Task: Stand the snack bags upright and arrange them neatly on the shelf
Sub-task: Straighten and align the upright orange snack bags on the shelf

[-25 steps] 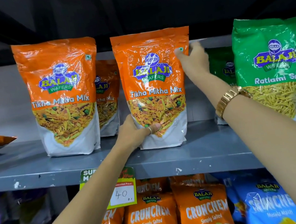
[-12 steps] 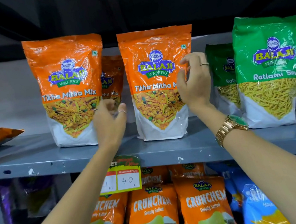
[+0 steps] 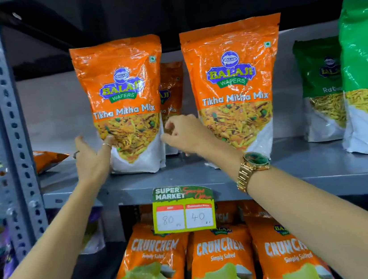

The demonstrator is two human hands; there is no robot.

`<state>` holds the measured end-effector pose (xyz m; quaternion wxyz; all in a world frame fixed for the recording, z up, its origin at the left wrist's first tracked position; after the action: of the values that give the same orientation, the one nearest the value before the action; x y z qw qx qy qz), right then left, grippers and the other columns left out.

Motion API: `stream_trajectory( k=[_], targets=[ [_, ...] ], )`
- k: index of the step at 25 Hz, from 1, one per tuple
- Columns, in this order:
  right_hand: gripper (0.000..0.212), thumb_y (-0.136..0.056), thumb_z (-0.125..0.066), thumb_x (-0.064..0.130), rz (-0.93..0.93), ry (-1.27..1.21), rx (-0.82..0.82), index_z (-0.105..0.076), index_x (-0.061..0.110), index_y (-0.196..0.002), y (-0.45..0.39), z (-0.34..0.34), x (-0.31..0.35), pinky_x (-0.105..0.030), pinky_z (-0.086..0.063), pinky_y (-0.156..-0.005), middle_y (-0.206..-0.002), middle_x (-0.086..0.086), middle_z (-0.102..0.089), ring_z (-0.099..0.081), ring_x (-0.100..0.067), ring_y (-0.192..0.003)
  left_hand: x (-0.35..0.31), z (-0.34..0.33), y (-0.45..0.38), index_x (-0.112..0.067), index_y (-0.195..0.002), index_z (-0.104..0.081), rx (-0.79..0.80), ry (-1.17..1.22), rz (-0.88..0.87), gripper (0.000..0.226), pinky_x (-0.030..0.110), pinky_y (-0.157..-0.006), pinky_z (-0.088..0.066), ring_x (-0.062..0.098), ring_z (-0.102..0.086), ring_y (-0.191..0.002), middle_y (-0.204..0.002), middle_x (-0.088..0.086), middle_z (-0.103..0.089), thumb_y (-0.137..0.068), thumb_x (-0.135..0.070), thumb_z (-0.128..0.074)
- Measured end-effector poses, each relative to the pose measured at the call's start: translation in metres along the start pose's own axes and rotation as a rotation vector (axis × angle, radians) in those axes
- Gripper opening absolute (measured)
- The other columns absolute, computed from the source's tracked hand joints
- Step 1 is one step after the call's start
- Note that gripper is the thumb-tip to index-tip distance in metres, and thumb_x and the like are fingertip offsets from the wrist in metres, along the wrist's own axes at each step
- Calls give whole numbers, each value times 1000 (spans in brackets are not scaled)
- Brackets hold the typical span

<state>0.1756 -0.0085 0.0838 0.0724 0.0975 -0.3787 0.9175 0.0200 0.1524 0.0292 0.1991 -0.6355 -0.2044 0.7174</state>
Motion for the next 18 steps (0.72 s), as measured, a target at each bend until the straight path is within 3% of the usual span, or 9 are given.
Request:
stream_trajectory(
  k=[3, 5, 8, 12, 14, 18],
  targets=[
    [46, -85, -60, 41, -259, -213, 292, -35, 12, -59, -2, -42, -10, -45, -59, -62, -56, -7, -38, -61, -31, -70, 28, -20, -16, -20, -147, -16, 248, 205, 180, 80, 46, -110, -26, 33, -35, -136, -151, 14, -34, -84, -52, -54],
    [45, -82, -64, 40, -261, -259, 344, -34, 13, -61, -3, -57, -11, -44, -59, -65, -59, -7, -40, -60, -28, -72, 33, -31, -19, -18, -140, -33, 370, 233, 224, 82, 47, -110, -30, 31, -42, -130, -145, 9, -43, -73, -58, -60],
    [38, -79, -68, 38, -210, -290, 286, -45, 7, -75, -9, -62, -10, -44, -60, -68, -75, -14, -58, -67, -29, -80, 46, -34, -27, -12, -122, -52, 371, 148, 253, 71, 52, -105, -38, 33, -53, -116, -128, 14, -58, -65, -54, -61],
    [40, -79, -68, 38, -234, -315, 287, -44, 10, -65, -12, -68, -10, -41, -60, -69, -68, -8, -56, -64, -24, -73, 44, -31, -27, -6, -124, -49, 343, 134, 259, 54, 43, -94, -44, 31, -54, -107, -120, 14, -57, -84, -43, -54],
    [39, -79, -69, 37, -248, -329, 293, -43, 11, -64, -13, -70, -10, -38, -59, -66, -66, -6, -55, -61, -19, -65, 45, -34, -29, -2, -126, -47, 340, 119, 232, 51, 38, -84, -39, 27, -50, -102, -116, 13, -54, -91, -38, -49],
    [40, -76, -72, 36, -295, -366, 294, -43, 11, -64, -11, -71, -14, -32, -58, -63, -66, -5, -55, -62, -19, -71, 44, -32, -29, -9, -128, -47, 329, 140, 235, 49, 38, -85, -39, 27, -49, -108, -119, 9, -53, -88, -37, -50]
  ],
)
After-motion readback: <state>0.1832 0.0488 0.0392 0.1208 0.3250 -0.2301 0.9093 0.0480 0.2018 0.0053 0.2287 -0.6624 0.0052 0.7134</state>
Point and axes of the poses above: each hand's wrist, its own y-axis away from the middle knuckle, its own z-axis out of the back of the hand, x = y × z, the point moved 8 cm from there along -y, towards the middle knuckle
